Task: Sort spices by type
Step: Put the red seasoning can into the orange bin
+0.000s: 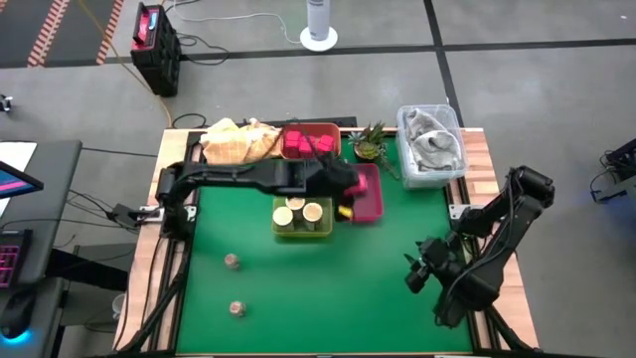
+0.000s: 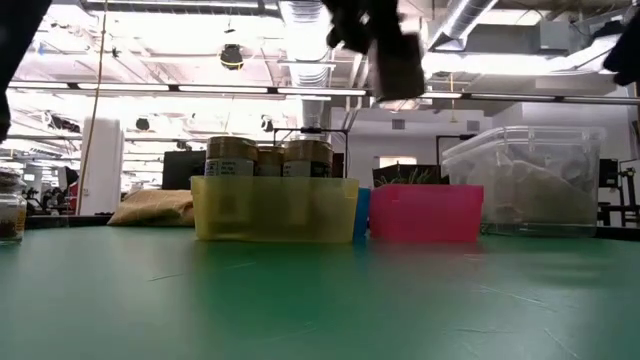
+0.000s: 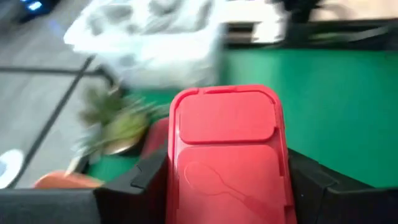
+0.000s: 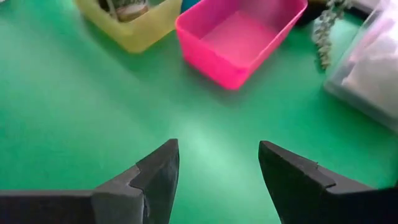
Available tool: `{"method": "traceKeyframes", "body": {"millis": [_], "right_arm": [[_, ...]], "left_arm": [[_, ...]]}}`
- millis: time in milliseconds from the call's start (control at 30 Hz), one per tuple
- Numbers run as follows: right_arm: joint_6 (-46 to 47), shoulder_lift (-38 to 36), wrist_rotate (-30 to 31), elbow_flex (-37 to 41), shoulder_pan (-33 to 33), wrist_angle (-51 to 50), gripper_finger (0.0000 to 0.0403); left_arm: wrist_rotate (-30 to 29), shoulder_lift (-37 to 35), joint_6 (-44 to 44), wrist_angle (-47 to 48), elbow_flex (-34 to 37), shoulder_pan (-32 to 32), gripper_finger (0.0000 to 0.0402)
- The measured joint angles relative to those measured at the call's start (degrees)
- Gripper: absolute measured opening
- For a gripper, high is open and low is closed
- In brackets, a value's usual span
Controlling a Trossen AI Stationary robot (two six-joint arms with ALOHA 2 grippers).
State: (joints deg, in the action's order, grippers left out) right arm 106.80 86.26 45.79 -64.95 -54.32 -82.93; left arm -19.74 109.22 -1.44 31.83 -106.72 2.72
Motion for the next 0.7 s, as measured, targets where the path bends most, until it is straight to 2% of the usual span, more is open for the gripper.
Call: {"method": "traceKeyframes", "body": {"millis": [133,267,367,567,700], "right_arm": [[-2.59,0.0,2.1,0.0,3.89,0.38,0.0248],[-5.28,0.0,2.31,0.0,6.23,0.92,0.0248],[-7.13,0.0,2.92,0.0,6.38,1.0,0.0248],[-10.7,0.0,5.64,0.0,6.59,0.58,0.0248],[-11.39,0.0,5.75,0.0,7.66,-0.05,0.0248]], "left_arm": [[-0.07,1.13,1.22,0.72,0.11,7.31,0.021],[1.69,1.54,-3.19,0.1,0.18,15.09,0.0211],[7.65,1.43,-7.81,-2.89,0.17,21.02,0.0211],[24.96,1.46,-17.2,-6.34,0.17,32.13,0.0212],[30.42,1.56,-21.44,-7.68,0.17,36.75,0.0212]]}}
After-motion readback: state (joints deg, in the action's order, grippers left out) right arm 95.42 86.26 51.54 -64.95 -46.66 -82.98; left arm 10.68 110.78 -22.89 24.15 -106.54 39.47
